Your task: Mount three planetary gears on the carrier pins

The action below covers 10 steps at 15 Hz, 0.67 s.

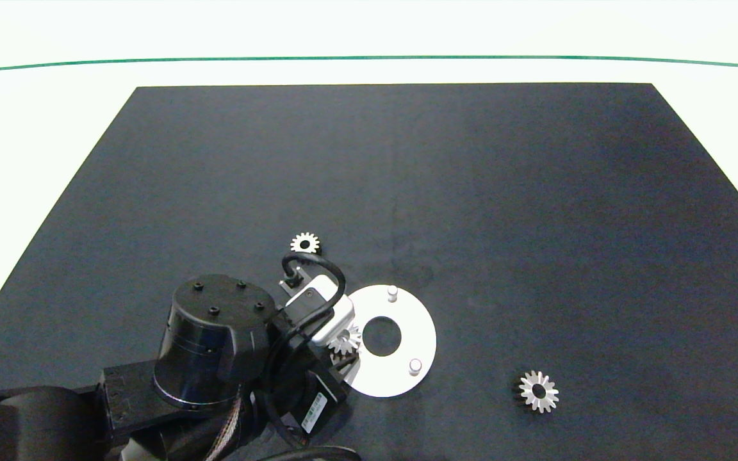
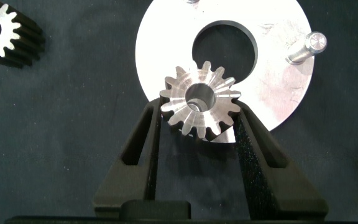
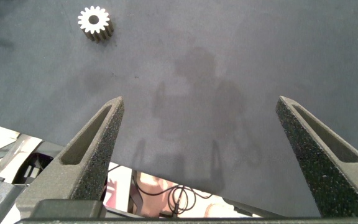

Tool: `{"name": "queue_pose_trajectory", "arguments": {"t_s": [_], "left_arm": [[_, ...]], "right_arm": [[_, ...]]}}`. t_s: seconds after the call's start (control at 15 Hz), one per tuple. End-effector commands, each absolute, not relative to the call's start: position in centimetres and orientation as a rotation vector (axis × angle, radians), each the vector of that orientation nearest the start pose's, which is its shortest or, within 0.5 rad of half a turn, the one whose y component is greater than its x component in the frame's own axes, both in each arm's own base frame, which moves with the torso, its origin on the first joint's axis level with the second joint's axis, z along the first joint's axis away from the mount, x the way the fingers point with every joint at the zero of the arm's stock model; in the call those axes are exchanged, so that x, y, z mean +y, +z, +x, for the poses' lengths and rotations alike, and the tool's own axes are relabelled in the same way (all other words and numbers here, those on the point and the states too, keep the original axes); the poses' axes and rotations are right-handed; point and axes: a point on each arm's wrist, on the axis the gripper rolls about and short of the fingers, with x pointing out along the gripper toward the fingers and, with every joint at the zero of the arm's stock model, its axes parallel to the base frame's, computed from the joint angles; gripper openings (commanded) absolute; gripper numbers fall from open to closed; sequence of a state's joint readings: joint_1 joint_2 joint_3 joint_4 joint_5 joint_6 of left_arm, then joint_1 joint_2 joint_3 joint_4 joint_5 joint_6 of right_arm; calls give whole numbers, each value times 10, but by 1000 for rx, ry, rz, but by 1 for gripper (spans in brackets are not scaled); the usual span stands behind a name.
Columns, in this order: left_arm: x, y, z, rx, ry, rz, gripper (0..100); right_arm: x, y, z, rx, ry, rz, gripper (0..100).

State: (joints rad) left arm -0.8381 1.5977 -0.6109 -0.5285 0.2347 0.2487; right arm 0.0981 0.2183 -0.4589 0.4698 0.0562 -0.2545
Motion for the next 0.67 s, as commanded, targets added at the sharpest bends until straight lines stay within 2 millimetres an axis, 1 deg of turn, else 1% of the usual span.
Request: {"name": "queue_pose_trajectory", "arguments": {"t_s": [0.07, 0.4, 0.67], "left_arm": [[-187, 153, 176, 316, -635, 469, 0], [-183, 158, 173, 300, -639, 460, 0], [-180, 155, 170, 309, -639, 462, 0]], "right_arm": [[-3, 156, -41, 212, 183, -259, 100], [-3, 156, -41, 212, 183, -259, 100], [-3, 157, -41, 209, 183, -259, 100]]}}
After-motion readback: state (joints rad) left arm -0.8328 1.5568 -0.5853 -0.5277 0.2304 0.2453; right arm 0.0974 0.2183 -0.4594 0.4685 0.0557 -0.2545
